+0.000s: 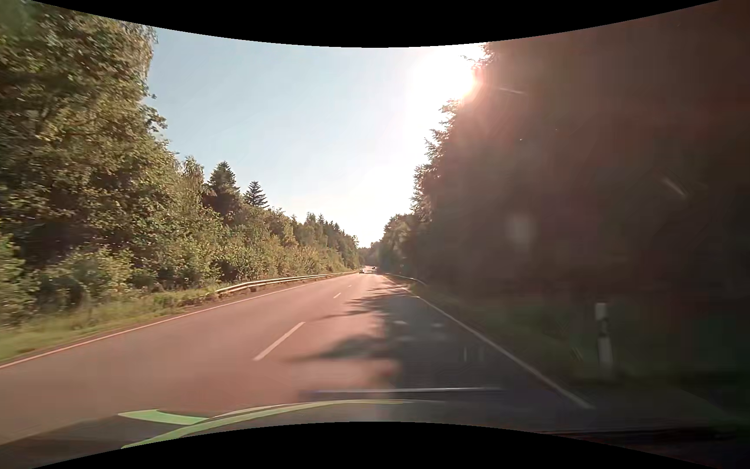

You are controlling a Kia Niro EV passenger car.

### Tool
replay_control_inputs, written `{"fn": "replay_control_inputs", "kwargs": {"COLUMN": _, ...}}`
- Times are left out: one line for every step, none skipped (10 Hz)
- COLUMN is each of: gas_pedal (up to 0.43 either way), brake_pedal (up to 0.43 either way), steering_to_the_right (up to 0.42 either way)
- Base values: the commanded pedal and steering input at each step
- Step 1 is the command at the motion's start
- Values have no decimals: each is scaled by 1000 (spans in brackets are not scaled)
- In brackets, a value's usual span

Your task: Follow the waypoints while adhering to traffic rules and regulations

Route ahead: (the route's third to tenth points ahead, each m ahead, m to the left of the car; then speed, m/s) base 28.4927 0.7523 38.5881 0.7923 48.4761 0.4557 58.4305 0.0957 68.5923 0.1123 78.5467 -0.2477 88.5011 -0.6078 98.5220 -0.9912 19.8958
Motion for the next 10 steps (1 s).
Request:
{"fn": "replay_control_inputs", "kwargs": {"gas_pedal": 169, "brake_pedal": 0, "steering_to_the_right": -3}}
{"fn": "replay_control_inputs", "kwargs": {"gas_pedal": 169, "brake_pedal": 0, "steering_to_the_right": -2}}
{"fn": "replay_control_inputs", "kwargs": {"gas_pedal": 169, "brake_pedal": 0, "steering_to_the_right": -2}}
{"fn": "replay_control_inputs", "kwargs": {"gas_pedal": 169, "brake_pedal": 0, "steering_to_the_right": -2}}
{"fn": "replay_control_inputs", "kwargs": {"gas_pedal": 169, "brake_pedal": 0, "steering_to_the_right": -2}}
{"fn": "replay_control_inputs", "kwargs": {"gas_pedal": 157, "brake_pedal": 0, "steering_to_the_right": 0}}
{"fn": "replay_control_inputs", "kwargs": {"gas_pedal": 157, "brake_pedal": 0, "steering_to_the_right": 1}}
{"fn": "replay_control_inputs", "kwargs": {"gas_pedal": 157, "brake_pedal": 0, "steering_to_the_right": 1}}
{"fn": "replay_control_inputs", "kwargs": {"gas_pedal": 157, "brake_pedal": 0, "steering_to_the_right": 2}}
{"fn": "replay_control_inputs", "kwargs": {"gas_pedal": 157, "brake_pedal": 0, "steering_to_the_right": 5}}
